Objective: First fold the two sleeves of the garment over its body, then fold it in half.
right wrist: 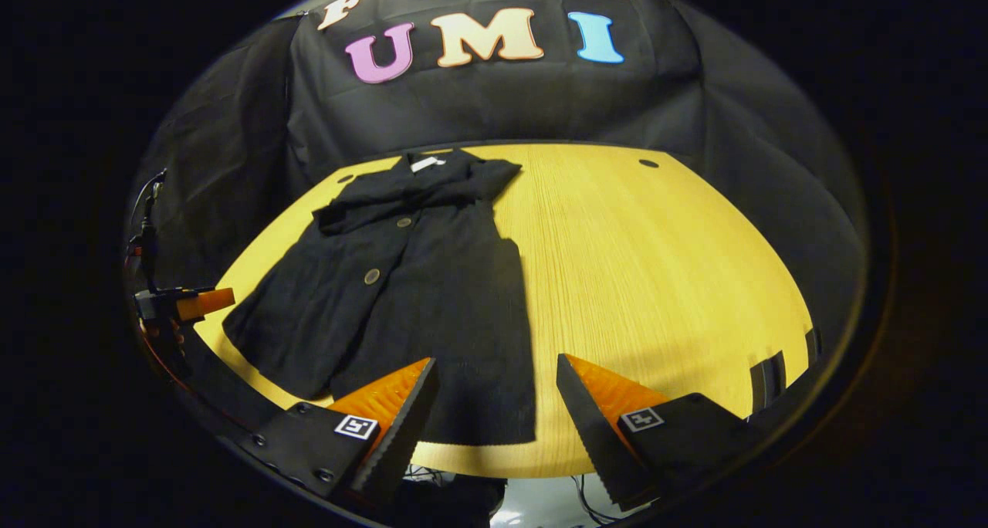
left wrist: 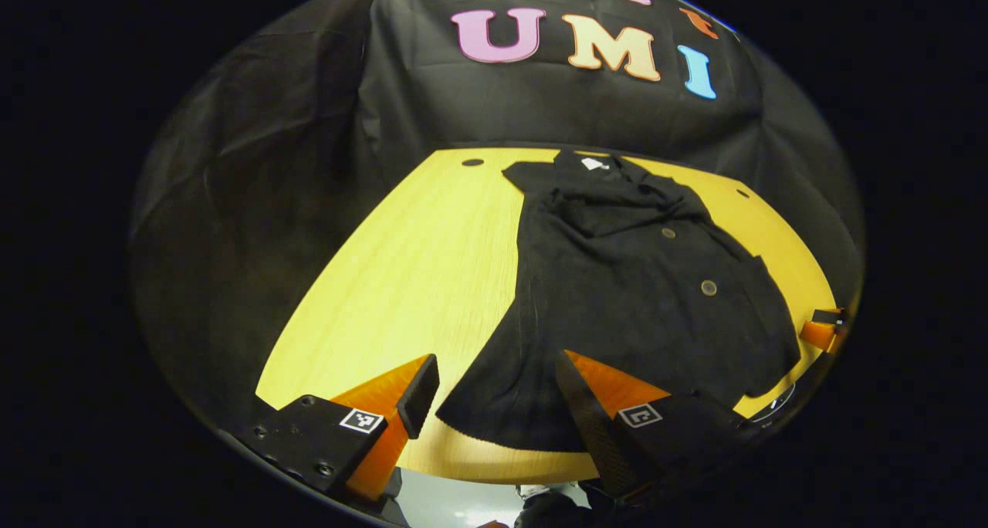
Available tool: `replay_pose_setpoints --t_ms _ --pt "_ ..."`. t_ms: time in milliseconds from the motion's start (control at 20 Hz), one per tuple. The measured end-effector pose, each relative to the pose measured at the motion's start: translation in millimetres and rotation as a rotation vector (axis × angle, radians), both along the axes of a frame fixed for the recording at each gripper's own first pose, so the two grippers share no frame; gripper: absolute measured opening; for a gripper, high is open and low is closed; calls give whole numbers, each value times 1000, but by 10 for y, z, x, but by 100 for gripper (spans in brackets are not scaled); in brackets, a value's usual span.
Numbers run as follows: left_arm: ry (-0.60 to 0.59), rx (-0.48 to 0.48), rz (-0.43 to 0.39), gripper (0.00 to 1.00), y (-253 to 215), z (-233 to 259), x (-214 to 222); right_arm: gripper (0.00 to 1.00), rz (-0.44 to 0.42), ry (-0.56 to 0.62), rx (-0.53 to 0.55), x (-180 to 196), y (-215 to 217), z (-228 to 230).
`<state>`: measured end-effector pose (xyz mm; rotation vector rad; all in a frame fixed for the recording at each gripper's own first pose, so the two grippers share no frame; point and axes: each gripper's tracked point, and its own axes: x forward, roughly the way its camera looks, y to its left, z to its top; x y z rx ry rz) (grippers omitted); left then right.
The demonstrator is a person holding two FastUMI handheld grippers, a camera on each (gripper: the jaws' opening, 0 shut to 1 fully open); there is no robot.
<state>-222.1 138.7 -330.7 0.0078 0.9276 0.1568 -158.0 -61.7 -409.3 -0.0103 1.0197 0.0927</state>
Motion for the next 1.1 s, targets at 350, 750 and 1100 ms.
replay_pose_setpoints --t_ms 350,750,1100 --pt "58 -33 -5 95 26 -294 -167 98 6 78 -71 -161 47 -300" --pt "-12 -68 -117 80 -101 -325 -131 54 59 47 -18 -139 289 -356" --pt "15 -143 -78 0 -255 -282 -168 2 63 92 52 -156 315 -322"
